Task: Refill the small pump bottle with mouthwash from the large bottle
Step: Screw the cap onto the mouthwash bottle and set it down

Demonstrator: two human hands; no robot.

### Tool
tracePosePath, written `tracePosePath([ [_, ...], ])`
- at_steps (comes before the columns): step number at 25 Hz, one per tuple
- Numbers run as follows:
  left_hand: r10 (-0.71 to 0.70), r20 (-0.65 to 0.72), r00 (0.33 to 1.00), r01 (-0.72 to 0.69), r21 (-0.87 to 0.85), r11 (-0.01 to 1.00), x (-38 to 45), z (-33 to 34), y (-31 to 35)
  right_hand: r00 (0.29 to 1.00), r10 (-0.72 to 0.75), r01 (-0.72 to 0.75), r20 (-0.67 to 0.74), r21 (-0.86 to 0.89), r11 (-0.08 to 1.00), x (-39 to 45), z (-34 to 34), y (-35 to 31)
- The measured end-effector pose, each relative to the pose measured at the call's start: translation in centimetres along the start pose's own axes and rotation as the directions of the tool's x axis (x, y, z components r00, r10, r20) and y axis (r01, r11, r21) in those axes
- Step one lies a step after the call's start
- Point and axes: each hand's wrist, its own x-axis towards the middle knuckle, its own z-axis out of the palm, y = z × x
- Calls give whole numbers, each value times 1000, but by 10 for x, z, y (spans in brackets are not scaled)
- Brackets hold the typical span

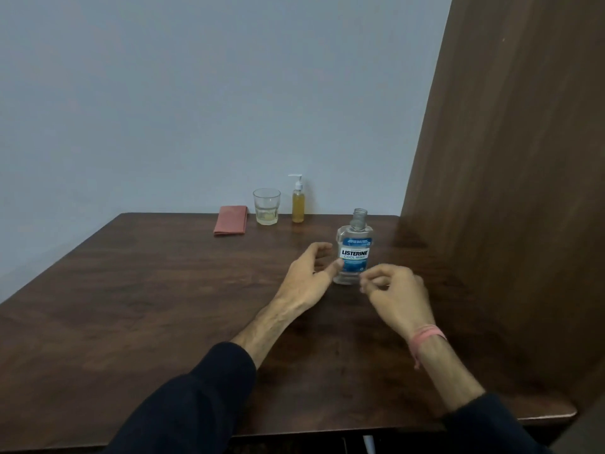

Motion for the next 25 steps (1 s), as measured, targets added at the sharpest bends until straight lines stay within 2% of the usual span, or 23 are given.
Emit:
tracePosePath([
  [2, 13, 22, 1000, -12, -34, 999, 5, 15, 5, 983, -44, 29, -179, -89, 996, 8, -22, 4],
  [3, 24, 14, 1000, -23, -43, 999, 8, 22, 7, 983, -55, 31, -176, -136, 990, 17, -25, 10],
  [6, 87, -22, 996, -87, -6, 996, 22, 32, 6, 999, 38, -26, 28, -351, 936, 44, -19, 23],
  [8, 130, -38, 991, -130, 7, 991, 29, 34, 0, 997, 18, 10, 70, -384, 923, 54, -10, 31],
  [10, 166, -42, 985, -165, 18, 986, 32, 26, -5, 996, -89, 86, 3, -280, 956, 62, 1, 36],
  [11, 183, -51, 982, -181, 44, 983, 34, 18, -10, 992, -118, 110, -36, -174, 979, 66, 7, 36],
  [13, 207, -81, 975, -194, 148, 970, 36, -9, -21, 992, -89, 103, -92, 158, 982, 75, 18, 26],
  [14, 214, -88, 973, -192, 208, 959, 36, -25, -27, 996, -56, 77, -74, 330, 941, 80, 23, 18],
  [16, 234, -84, 969, -198, 308, 930, 33, -55, -42, 999, -37, 44, -23, 526, 849, 90, 35, 5],
  [18, 246, -116, 962, -202, 299, 933, 24, -75, -52, 999, -39, 26, 6, 655, 755, 92, 46, -3],
  [22, 101, -107, 989, -102, -5, 995, 15, -83, -46, 984, -82, -109, 158, 900, 422, 86, 49, -14],
  [25, 146, -1, 989, -145, -108, 983, 9, -73, -38, 959, -126, -226, 253, 955, 194, 78, 37, -26],
])
